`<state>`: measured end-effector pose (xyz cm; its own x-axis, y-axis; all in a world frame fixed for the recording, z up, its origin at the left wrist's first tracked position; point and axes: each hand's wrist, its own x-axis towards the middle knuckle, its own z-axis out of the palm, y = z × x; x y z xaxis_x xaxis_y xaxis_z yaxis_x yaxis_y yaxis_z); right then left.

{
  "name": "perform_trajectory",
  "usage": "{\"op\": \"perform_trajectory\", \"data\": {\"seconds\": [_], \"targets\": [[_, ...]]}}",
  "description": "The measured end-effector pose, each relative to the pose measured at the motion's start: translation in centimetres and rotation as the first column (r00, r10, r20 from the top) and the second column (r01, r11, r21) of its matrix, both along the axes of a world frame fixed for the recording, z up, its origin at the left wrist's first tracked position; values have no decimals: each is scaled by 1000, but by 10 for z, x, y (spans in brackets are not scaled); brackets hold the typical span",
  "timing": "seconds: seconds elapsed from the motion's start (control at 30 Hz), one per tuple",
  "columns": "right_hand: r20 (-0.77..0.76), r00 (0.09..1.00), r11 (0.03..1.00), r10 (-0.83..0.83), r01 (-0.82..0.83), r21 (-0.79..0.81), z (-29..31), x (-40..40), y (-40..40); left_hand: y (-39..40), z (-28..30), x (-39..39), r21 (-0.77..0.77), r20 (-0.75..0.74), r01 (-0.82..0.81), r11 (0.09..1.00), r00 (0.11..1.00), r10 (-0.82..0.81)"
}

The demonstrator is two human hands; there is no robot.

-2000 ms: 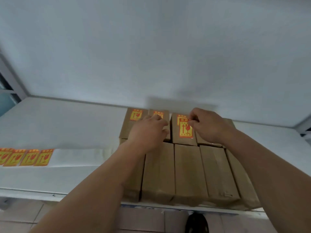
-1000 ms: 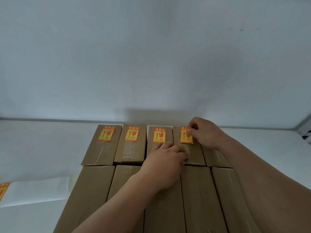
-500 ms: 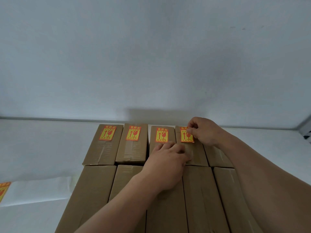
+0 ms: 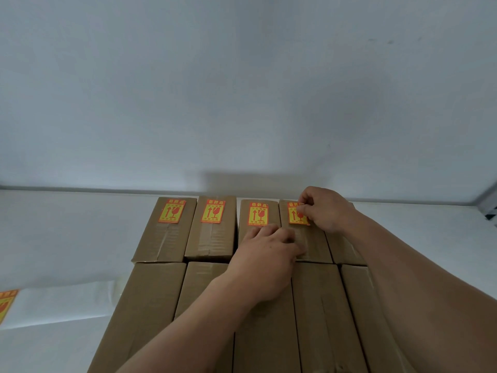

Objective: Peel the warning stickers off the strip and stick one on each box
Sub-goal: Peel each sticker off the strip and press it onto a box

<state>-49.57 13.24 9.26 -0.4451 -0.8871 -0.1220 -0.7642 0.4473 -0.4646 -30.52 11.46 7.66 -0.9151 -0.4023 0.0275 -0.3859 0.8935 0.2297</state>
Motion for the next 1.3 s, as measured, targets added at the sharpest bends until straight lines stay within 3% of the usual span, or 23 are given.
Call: {"op": "perform_trajectory", "data": {"seconds": [0.23,0.43,0.57,0.7,1.13,1.3], "targets": [[-169,985,999,-45,39,-37,-3,9,3,1,3,1,-3,-4,-13,1000,1000,13],[-286,958,994,20,-50,-96,-7,5,14,2,4,2,4,-16,-10,1000,1000,10],[-308,949,998,62,-50,44,-13,4,23,2,3,3,4,-8,-9,1000,1000,9],[-301,952,996,55,-32,83,-14,6,23,1,2,3,-3,3,-7,1000,1000,7],[-217,973,992,77,-54,113,-13,9,10,2,0,1,-6,-6,-19,1000,1000,19],[-292,956,999,14,-3,41,-9,3,22,1,0,3,-3,-19,-14,1000,1000,13]]}}
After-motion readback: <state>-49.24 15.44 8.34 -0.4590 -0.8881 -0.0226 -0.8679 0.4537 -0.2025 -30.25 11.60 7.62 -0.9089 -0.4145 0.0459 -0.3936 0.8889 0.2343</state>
